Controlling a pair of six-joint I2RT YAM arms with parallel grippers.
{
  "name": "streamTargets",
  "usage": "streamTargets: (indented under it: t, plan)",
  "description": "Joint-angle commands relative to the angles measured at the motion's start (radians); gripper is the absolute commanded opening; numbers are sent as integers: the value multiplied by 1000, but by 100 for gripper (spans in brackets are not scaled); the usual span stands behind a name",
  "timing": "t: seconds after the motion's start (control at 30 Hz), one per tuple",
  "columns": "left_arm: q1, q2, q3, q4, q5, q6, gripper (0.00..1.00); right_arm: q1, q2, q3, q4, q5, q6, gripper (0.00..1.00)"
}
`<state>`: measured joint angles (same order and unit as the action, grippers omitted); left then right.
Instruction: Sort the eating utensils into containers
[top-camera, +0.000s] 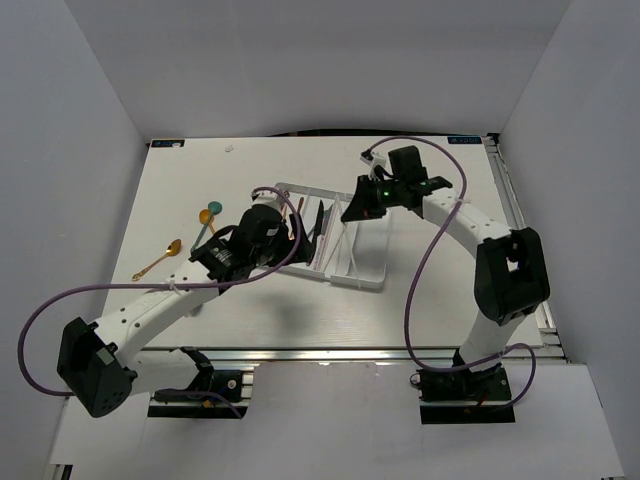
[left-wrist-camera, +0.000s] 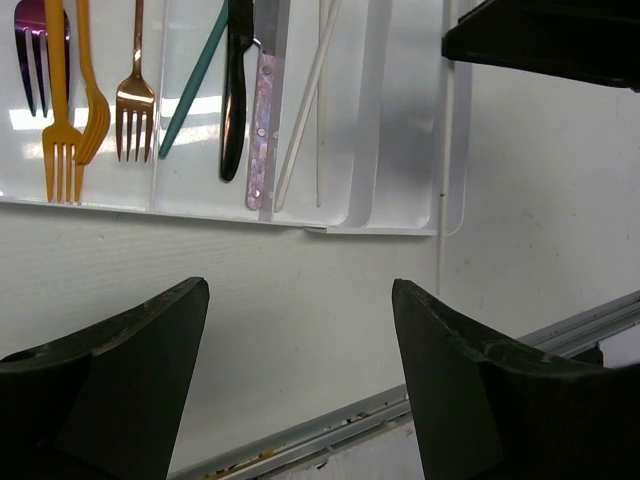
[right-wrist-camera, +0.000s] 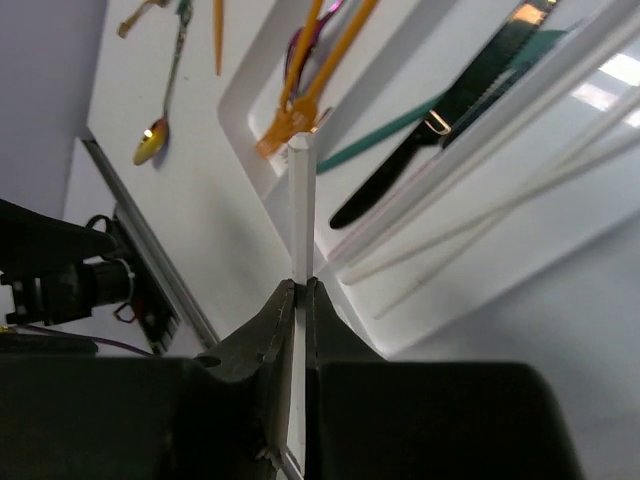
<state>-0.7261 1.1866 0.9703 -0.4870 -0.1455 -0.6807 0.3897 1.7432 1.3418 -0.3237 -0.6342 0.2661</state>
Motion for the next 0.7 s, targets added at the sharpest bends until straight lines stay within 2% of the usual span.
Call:
streamTargets:
  t: [0.0, 0.2, 0.67]
  plan:
    - [7, -48, -10, -41, -37, -35, 85, 31, 22, 5, 194, -48, 202, 0]
    - [7, -108, -42, -71, -69, -75, 86, 38, 75, -3, 307, -25, 306, 0]
    - [13, -124, -61, -97, -97, -92, 88, 38, 124, -38, 425, 41, 323, 0]
